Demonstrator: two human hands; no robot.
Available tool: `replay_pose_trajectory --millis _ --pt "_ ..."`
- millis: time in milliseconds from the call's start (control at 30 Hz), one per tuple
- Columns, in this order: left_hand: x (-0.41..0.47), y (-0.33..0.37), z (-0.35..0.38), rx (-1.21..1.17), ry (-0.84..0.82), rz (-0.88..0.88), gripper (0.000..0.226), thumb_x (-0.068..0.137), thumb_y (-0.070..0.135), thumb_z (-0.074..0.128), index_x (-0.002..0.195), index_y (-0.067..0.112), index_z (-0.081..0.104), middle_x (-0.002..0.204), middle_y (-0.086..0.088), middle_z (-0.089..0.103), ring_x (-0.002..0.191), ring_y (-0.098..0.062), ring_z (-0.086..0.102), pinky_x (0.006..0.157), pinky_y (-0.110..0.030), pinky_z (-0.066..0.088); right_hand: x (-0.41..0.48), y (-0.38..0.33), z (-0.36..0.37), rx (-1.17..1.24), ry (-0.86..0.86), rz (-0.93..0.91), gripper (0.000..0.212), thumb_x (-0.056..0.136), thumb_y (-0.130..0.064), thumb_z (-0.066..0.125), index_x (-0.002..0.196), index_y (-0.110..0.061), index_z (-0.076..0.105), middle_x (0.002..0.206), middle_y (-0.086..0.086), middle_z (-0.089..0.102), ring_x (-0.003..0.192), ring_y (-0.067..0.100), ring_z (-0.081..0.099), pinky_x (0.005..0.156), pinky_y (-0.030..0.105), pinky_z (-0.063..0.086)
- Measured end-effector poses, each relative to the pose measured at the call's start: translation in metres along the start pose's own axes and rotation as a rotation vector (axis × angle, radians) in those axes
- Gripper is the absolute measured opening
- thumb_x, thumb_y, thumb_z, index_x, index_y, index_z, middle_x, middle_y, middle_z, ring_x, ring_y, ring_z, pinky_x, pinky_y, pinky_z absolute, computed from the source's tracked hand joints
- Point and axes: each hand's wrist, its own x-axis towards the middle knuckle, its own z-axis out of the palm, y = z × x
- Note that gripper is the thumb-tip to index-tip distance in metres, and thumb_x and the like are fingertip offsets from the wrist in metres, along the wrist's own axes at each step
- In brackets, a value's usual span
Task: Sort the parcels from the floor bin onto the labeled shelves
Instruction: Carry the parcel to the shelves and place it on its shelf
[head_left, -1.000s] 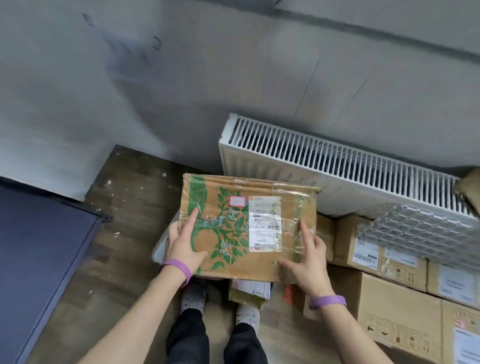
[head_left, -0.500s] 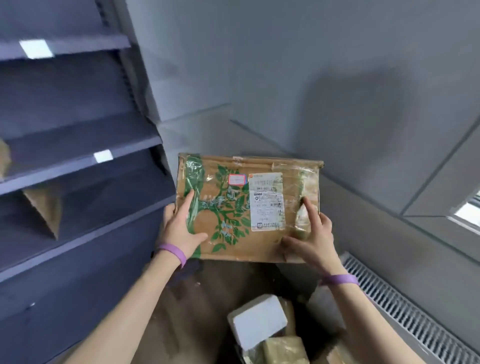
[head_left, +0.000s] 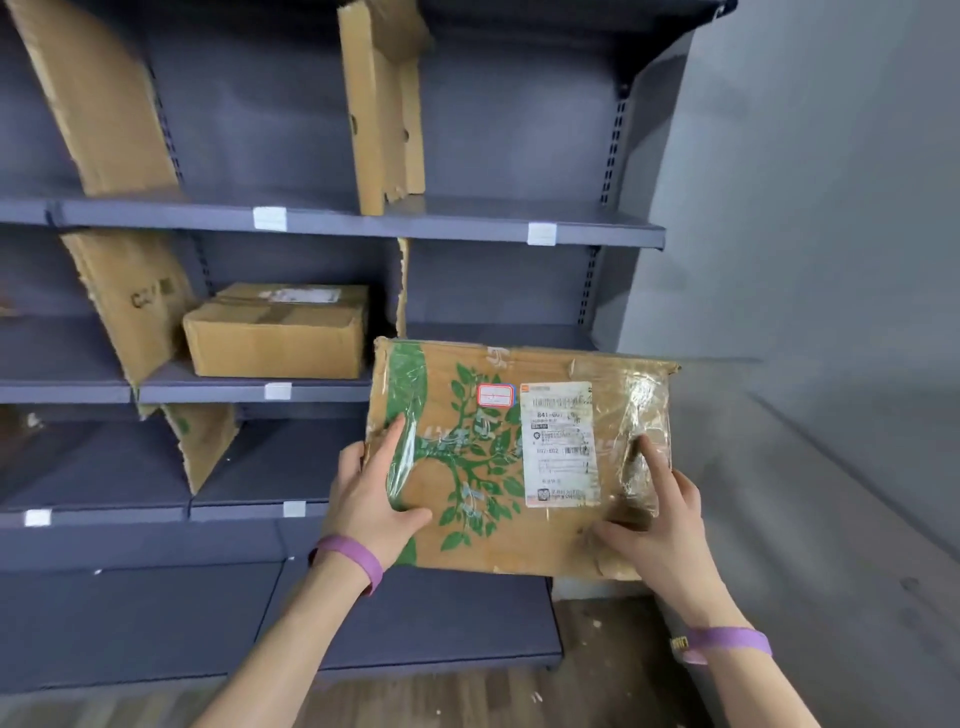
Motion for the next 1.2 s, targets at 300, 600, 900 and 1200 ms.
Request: replay_pose_trajectory --millis 300,600,900,1200 --pt "0.018 -0.023 -0.007 0.041 0.028 -0.067 0.102 0.068 0.021 0.074 0.141 0.057 0.013 0.117 0.016 0.023 0.119 -0.018 0.042 0.087 -0.025 0.037 0.034 -0.004 0.03 0.002 -0.079 0.007 0.104 0.07 -0.014 0.081 0.144 -0.054 0.021 0.146 0.004 0.029 0.137 0.029 0.027 0.116 0.047 0.026" --pt "0.018 -0.012 0.037 0.032 -0.012 -0.137 0.103 0.068 0.021 0.072 0.139 0.061 0.009 0.12 0.016 0.023 0.101 -0.009 0.044 0.078 -0.022 0.04 0.063 0.035 0.013 -0.019 -0.139 0.038 0.104 0.07 -0.016 0.081 0.145 -0.054 0.02 0.146 0.004 0.028 0.137 0.03 0.027 0.115 0.048 0.027" --pt "0.019 -0.009 0.098 0.088 -0.128 -0.231 0.101 0.069 0.02 0.07 0.143 0.054 0.008 0.131 0.008 0.026 0.111 -0.018 0.047 0.071 -0.022 0.043 0.084 0.089 0.002 -0.072 -0.215 0.147 0.105 0.069 -0.016 0.081 0.147 -0.049 0.02 0.145 0.007 0.029 0.135 0.034 0.026 0.115 0.052 0.026" --pt "0.06 -0.046 0.124 0.087 -0.235 -0.289 0.102 0.069 0.023 0.072 0.144 0.052 0.009 0.135 0.001 0.03 0.099 -0.023 0.056 0.071 -0.027 0.05 0.116 0.103 0.035 -0.137 -0.224 0.243 0.107 0.067 -0.02 0.082 0.151 -0.041 0.019 0.144 0.008 0.03 0.133 0.034 0.031 0.116 0.052 0.024"
